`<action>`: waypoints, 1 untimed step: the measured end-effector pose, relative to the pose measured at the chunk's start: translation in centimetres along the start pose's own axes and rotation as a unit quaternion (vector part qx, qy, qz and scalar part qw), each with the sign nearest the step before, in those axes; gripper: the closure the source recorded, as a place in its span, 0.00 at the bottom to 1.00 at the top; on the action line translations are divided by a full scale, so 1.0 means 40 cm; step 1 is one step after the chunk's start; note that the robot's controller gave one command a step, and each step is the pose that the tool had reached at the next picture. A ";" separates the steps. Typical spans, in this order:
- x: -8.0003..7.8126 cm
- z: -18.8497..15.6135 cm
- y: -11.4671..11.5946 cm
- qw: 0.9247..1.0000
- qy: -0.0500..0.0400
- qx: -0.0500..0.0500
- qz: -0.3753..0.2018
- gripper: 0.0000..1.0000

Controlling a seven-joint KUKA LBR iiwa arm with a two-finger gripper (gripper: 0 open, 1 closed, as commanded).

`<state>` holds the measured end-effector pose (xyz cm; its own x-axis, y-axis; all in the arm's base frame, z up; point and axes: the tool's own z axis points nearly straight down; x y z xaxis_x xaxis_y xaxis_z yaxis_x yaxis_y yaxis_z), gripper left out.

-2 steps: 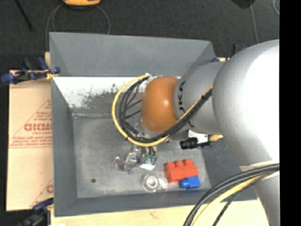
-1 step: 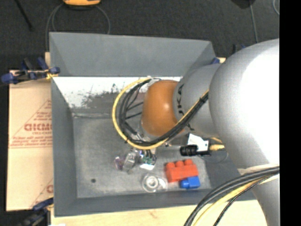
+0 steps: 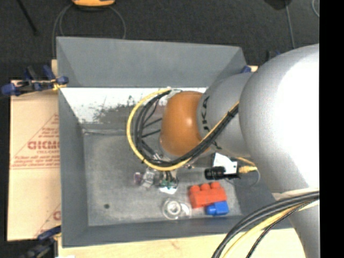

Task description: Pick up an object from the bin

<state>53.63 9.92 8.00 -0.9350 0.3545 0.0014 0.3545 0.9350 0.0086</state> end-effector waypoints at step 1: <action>-0.005 -0.178 0.004 1.000 -0.005 0.002 -0.003 1.00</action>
Offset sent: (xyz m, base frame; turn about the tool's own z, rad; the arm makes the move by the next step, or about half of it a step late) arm 0.0000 0.0001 0.0661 0.0000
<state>53.87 9.92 15.12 -0.9368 0.3498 -0.0076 0.3498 0.9368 0.0053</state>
